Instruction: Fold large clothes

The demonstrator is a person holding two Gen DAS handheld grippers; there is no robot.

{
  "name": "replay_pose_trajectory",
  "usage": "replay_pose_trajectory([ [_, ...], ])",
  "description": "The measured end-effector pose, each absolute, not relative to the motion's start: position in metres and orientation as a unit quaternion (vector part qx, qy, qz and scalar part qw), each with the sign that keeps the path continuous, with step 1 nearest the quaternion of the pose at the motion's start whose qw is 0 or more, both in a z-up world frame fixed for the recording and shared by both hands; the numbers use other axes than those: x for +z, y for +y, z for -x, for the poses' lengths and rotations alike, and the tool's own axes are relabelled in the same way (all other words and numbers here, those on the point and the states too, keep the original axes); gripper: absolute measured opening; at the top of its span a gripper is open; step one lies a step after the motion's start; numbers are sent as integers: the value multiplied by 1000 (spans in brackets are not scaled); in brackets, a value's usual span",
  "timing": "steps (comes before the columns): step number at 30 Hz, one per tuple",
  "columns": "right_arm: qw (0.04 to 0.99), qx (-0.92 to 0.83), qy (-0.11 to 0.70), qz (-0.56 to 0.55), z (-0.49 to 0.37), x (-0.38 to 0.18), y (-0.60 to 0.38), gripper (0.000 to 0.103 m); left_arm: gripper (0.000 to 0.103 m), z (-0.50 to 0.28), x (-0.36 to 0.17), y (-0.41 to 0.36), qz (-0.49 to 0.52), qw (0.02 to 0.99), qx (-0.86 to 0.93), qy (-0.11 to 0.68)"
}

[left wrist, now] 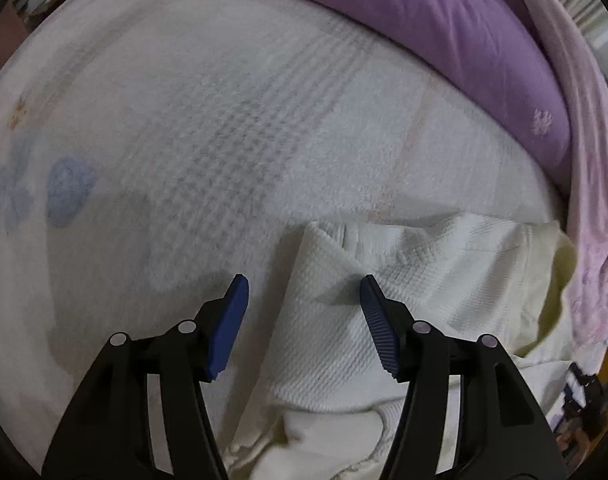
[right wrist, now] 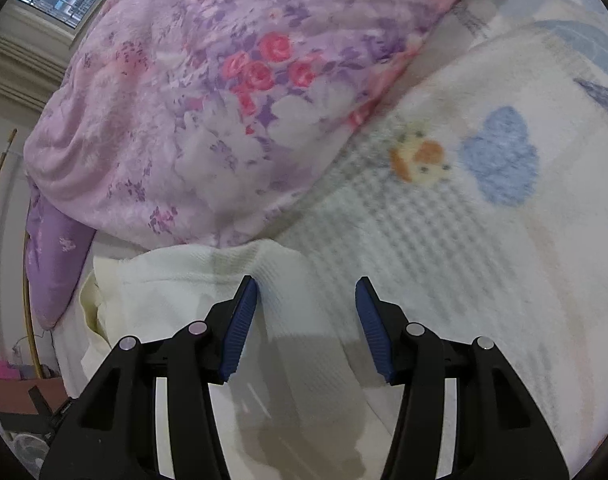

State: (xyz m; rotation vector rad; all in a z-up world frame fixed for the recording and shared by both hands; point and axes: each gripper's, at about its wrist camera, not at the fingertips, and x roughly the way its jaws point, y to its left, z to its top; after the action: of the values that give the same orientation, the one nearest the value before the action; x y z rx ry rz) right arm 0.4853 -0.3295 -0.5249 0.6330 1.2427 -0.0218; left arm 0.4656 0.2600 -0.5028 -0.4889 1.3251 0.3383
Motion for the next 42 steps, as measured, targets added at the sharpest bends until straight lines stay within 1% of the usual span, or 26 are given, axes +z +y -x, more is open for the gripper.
replay_pose_trajectory([
  [2,765,1,573,-293,-491,-529,-327,49,59,-471,-509,258,211,745,155,613],
  [3,761,3,580,-291,-494,-533,-325,45,59,-473,-513,258,205,744,156,617],
  [5,746,11,600,-289,-499,-544,-322,29,63,-477,-518,257,203,740,158,621],
  [7,748,19,600,-283,-500,-546,-322,22,63,-481,-519,258,201,736,160,627],
  [8,748,26,600,-282,-500,-546,-322,17,57,-482,-518,258,196,738,161,625],
  [9,749,32,598,-283,-498,-546,-323,12,46,-483,-516,257,193,743,154,622],
  [10,751,35,597,-281,-498,-545,-320,10,23,-490,-516,246,194,750,130,619],
  [11,754,38,593,-280,-496,-543,-317,8,17,-491,-513,241,176,753,128,621],
  [13,763,40,583,-276,-487,-532,-317,7,10,-492,-506,229,132,761,127,622],
  [18,783,50,550,-288,-464,-499,-321,7,9,-477,-475,237,146,782,132,592],
  [27,812,80,503,-283,-394,-437,-318,6,7,-400,-386,228,153,828,110,528],
  [30,815,88,504,-273,-367,-422,-320,6,7,-370,-375,223,158,828,111,526],
  [37,808,107,519,-258,-290,-391,-331,6,6,-261,-357,229,210,809,137,531],
  [42,791,100,551,-248,-216,-389,-345,6,6,-169,-359,239,255,776,181,548],
])
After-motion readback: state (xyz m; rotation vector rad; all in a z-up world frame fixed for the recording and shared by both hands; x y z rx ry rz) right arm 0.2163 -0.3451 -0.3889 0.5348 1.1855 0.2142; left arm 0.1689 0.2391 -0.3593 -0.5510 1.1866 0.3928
